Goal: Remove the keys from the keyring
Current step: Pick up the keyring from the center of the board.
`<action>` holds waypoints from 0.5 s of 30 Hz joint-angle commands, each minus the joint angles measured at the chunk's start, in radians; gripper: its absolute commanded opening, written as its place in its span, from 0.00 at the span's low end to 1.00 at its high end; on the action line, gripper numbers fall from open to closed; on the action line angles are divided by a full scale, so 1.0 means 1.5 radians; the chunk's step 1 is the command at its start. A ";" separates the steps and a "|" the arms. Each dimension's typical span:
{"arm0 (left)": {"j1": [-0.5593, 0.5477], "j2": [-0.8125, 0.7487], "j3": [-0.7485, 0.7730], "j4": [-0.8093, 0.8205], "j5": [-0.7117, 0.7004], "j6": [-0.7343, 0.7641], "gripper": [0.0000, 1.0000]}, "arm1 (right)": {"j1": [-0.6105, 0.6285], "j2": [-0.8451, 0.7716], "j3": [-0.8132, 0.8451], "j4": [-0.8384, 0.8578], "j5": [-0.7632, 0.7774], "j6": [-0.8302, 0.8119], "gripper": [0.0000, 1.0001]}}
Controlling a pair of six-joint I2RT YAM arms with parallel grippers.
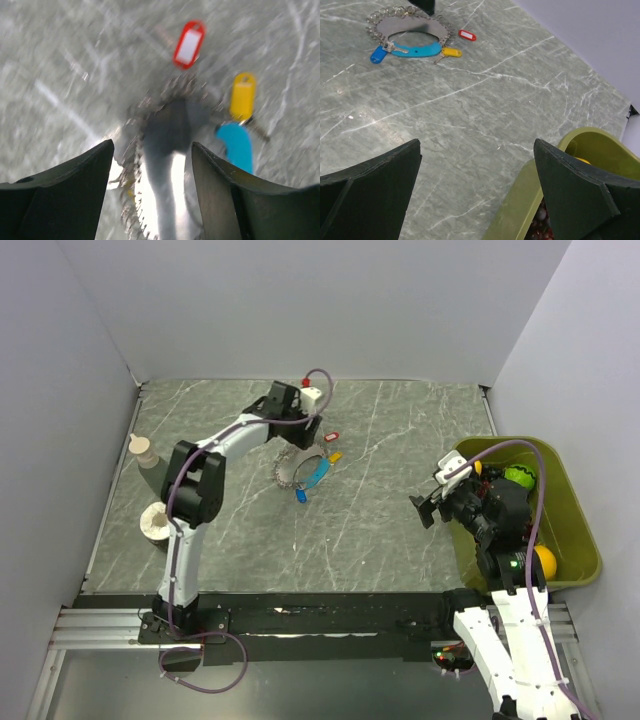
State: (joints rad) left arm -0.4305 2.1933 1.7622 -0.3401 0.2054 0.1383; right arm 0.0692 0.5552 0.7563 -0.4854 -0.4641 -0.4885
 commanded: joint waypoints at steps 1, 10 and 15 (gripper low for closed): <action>-0.035 0.037 0.086 -0.017 -0.042 0.016 0.69 | 0.000 0.006 -0.008 0.035 0.005 -0.007 1.00; -0.065 0.103 0.175 -0.026 -0.103 -0.022 0.56 | 0.000 0.005 -0.011 0.040 0.013 -0.006 1.00; -0.065 0.148 0.230 -0.044 -0.119 -0.033 0.46 | 0.000 0.003 -0.014 0.043 0.016 -0.007 1.00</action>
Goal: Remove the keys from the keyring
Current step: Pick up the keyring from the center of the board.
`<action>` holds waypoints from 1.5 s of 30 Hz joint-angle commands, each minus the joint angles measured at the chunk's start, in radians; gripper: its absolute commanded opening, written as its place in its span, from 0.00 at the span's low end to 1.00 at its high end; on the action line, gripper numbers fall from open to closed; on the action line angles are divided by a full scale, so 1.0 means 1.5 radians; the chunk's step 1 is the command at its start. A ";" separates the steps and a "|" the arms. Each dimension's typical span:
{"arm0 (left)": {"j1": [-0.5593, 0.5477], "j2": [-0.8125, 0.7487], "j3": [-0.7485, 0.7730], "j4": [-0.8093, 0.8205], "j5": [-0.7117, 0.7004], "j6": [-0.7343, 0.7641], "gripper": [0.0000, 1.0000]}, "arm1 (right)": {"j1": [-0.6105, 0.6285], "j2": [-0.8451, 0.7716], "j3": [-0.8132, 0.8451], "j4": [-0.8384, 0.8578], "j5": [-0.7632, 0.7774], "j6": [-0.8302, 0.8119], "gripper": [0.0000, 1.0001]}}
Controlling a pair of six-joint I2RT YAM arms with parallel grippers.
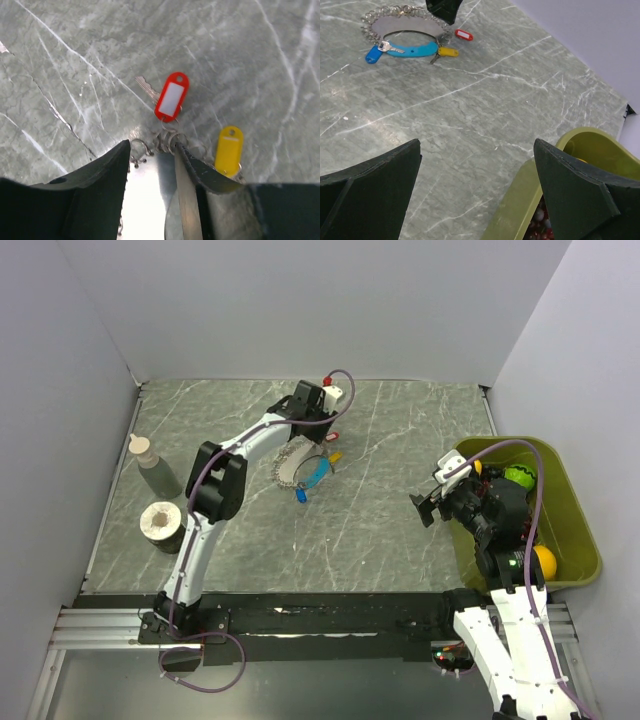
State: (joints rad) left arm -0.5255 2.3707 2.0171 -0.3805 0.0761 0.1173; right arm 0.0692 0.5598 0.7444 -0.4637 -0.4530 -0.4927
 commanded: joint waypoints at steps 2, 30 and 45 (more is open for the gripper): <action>-0.002 0.050 0.074 -0.032 -0.034 -0.023 0.45 | 0.000 -0.001 -0.007 0.030 0.011 -0.003 1.00; -0.002 -0.033 0.010 -0.039 0.087 -0.020 0.01 | 0.000 0.002 -0.009 0.022 -0.020 -0.007 1.00; -0.004 -0.332 -0.196 -0.095 0.317 0.047 0.01 | 0.008 0.013 0.087 -0.073 -0.227 -0.010 1.00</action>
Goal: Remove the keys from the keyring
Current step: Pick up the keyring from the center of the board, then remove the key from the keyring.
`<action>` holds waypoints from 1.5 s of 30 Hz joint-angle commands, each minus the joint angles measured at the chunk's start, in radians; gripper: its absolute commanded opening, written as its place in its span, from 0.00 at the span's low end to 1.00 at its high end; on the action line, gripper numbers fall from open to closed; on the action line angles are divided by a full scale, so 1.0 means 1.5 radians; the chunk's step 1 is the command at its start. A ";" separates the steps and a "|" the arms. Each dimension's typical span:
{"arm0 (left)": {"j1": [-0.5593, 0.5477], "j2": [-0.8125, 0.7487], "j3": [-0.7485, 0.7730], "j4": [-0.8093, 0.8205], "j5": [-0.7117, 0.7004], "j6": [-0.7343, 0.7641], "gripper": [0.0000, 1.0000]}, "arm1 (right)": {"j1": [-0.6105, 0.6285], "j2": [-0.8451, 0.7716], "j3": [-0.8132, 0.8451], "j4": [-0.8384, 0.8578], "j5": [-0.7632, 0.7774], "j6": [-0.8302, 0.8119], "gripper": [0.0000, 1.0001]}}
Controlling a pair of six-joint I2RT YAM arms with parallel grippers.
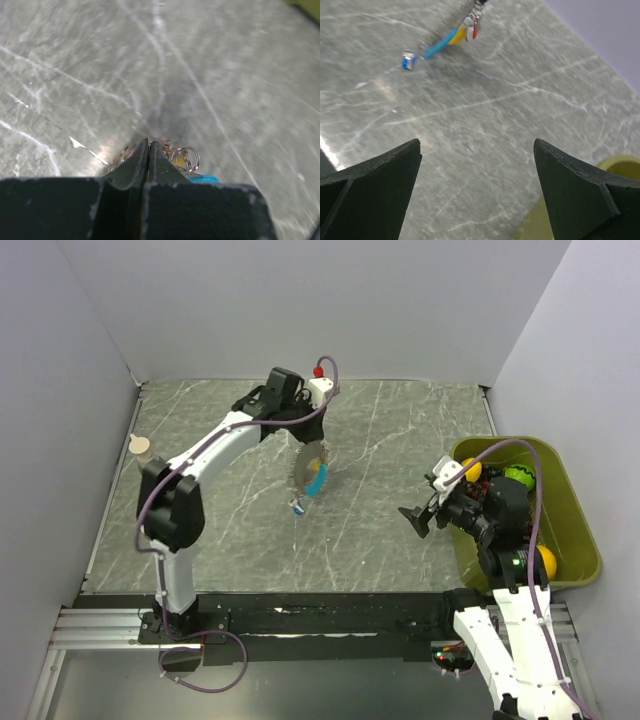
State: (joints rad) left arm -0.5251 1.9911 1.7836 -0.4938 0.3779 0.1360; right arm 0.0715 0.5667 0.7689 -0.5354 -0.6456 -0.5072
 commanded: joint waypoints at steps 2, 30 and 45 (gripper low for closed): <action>-0.004 -0.124 -0.069 -0.031 0.157 0.046 0.01 | 0.008 0.021 0.090 -0.027 -0.121 0.009 0.99; -0.043 -0.372 -0.136 -0.253 0.479 0.246 0.01 | 0.023 0.106 0.141 0.110 -0.375 0.118 0.98; -0.043 -0.343 -0.105 -0.423 0.644 0.435 0.01 | 0.076 0.129 0.113 0.143 -0.399 0.157 0.94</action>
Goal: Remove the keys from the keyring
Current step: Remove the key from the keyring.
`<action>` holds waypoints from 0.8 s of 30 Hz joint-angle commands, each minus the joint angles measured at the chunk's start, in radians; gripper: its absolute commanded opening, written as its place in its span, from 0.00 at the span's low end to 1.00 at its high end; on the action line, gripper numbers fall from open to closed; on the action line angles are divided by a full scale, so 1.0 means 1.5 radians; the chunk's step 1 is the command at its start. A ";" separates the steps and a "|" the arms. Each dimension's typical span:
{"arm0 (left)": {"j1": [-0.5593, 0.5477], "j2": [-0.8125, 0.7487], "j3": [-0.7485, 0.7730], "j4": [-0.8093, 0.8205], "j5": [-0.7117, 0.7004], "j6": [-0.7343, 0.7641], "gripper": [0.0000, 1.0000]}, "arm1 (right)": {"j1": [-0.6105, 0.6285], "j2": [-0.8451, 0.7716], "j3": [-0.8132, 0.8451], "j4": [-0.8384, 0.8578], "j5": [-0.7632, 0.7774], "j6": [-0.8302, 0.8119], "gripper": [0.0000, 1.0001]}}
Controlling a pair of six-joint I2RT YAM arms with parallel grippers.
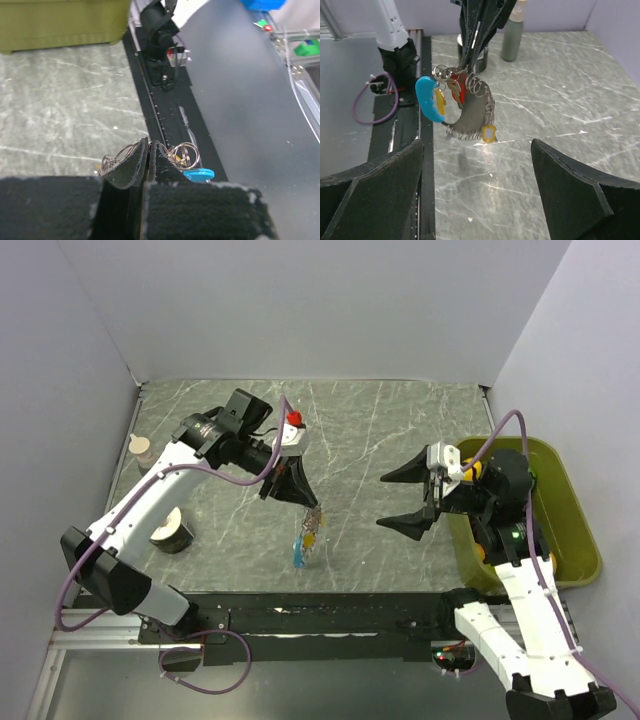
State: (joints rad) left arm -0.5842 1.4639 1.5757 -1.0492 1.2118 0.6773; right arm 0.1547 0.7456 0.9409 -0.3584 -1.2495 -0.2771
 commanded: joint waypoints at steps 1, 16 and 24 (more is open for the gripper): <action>-0.003 0.010 0.033 -0.057 0.096 0.085 0.01 | 0.026 0.011 -0.002 0.026 0.008 0.005 0.93; -0.003 -0.004 -0.042 0.185 0.056 -0.159 0.01 | 0.147 0.047 -0.029 0.090 0.140 0.040 0.82; -0.003 0.023 -0.037 0.223 0.046 -0.209 0.01 | 0.201 0.082 -0.036 0.101 0.174 0.044 0.73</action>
State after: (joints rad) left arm -0.5842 1.4879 1.4963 -0.7738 1.2423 0.4091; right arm 0.4294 0.8532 0.8936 -0.2684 -1.0340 -0.2264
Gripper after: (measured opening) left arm 0.025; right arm 0.734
